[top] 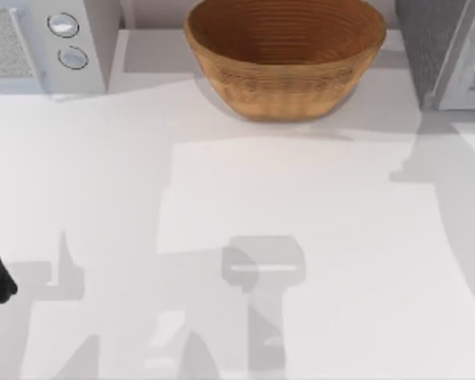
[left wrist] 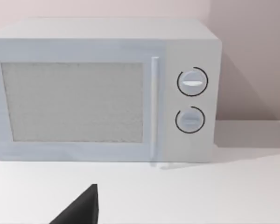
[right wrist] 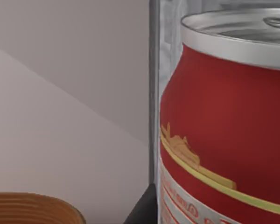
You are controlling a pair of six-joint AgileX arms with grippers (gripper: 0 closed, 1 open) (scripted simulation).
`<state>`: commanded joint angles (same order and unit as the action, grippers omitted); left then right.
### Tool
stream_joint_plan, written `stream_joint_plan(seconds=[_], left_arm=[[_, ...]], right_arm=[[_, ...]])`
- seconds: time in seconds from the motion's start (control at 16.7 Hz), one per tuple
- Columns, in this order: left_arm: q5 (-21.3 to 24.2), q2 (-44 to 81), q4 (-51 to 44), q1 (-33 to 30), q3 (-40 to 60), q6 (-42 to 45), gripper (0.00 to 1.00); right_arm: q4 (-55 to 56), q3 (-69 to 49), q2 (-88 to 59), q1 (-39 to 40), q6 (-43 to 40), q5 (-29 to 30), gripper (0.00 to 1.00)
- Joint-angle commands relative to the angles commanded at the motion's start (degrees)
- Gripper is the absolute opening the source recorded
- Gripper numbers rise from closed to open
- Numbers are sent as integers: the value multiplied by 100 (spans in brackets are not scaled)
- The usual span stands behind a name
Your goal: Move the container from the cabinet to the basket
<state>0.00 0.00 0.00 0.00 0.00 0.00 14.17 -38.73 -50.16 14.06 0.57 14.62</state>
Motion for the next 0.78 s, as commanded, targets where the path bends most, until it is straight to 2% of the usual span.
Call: stream_joint_plan(seconds=[0.48,0.78], left_arm=[[0,0,0,0,0,0,100],[0,0,0,0,0,0,100]], right_arm=[[1218,-3441,-4867,1236,38,1281,0],[1725,-4868,-6901,1748,56,1814,0]])
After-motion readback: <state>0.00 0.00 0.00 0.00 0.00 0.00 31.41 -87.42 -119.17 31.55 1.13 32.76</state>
